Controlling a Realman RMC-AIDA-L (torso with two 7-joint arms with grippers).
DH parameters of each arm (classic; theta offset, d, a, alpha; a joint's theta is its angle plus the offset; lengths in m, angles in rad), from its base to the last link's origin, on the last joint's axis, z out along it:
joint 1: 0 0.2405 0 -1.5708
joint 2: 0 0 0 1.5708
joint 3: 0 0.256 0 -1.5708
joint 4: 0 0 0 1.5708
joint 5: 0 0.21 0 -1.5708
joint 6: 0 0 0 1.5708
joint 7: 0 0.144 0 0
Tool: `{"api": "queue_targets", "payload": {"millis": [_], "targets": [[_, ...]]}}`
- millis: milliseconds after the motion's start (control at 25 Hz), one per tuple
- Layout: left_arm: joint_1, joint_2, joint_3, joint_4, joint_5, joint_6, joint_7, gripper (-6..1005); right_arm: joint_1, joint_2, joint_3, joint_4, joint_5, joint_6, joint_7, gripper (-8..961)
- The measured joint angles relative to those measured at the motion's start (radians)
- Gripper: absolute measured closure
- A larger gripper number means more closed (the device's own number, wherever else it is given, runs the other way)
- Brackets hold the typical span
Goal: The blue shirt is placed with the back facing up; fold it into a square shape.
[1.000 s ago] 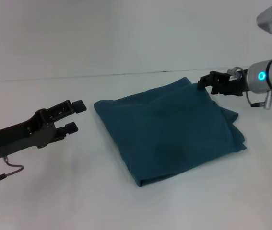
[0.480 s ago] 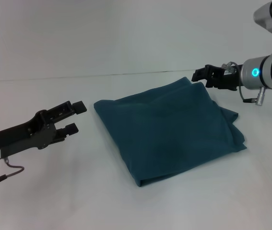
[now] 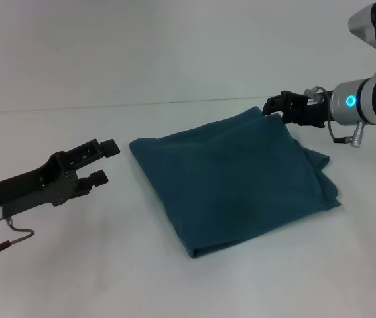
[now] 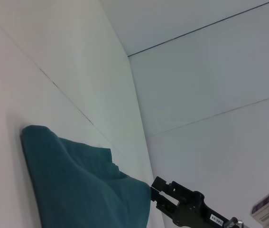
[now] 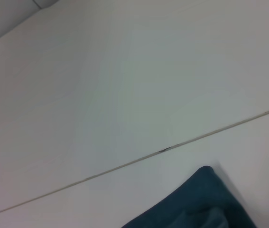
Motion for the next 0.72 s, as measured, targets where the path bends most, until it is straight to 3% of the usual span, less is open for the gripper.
{"api": "queue_targets", "payload": {"millis": [440,720], "targets": [[-0.001,0.000,-0.001,0.000,0.000,-0.002,0.000,49,0.002,0.013,-0.001,0.010,0.033,0.007,-0.077,577],[0.001,0.000,-0.001,-0.002,0.000,-0.006,0.001,50,-0.012,0.028,-0.002,-0.012,0.107,0.002,-0.210,721]]}}
